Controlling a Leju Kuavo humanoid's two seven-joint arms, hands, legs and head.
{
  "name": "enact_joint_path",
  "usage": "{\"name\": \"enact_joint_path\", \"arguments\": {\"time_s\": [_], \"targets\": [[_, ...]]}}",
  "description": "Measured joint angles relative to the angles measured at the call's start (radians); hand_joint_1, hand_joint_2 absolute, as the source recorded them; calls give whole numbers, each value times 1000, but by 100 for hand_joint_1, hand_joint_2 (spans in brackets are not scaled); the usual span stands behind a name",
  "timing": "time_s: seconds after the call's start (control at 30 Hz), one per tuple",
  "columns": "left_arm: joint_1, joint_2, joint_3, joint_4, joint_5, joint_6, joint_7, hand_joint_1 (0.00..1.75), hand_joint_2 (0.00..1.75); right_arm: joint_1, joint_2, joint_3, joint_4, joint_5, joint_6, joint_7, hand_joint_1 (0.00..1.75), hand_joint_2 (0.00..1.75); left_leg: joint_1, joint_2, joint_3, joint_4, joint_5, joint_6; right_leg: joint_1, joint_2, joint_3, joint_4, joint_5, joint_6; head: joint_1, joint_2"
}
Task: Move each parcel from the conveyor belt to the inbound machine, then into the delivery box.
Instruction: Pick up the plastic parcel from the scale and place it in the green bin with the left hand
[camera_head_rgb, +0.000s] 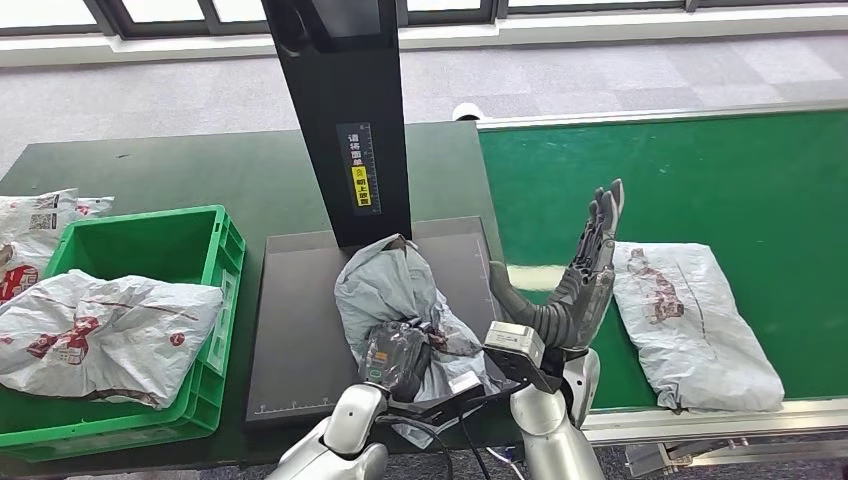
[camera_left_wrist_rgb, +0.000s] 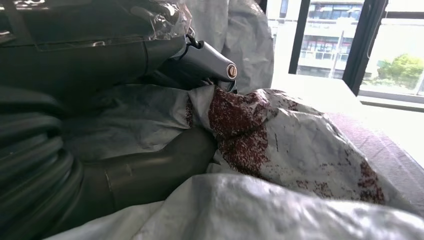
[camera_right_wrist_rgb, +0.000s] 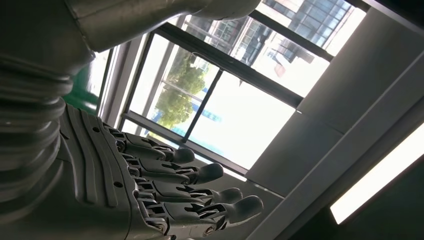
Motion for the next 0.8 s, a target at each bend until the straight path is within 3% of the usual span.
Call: {"name": "enact_joint_path", "arguments": {"time_s": [0.13,0.5,0.67,0.8], "targets": [[0,0,0,6,-30,0,46,175,175,7,-1,0,0,-3,0,0,0,175,0,0,0,0,0,0,0,0,0,0,0,0,0,0],[4,2,7,-8,-81,0,60,175,175,18,-3,0,0,-9,0,0,0,175,0,0,1,0,0,0,0,0,1,0,0,0,0,0],[92,26,165,-196,-296,-1,9,175,175,40,-5,-12,-13,-12,0,0,0,175,0,0,-1,0,0,0,0,1,-1,0,0,0,0,0],[170,39,351,-460,-334,-1,-98,175,175,59,-7,-27,-32,-16,0,0,0,175,0,1,-3,0,0,0,0,1,-3,0,0,0,0,0]]}}
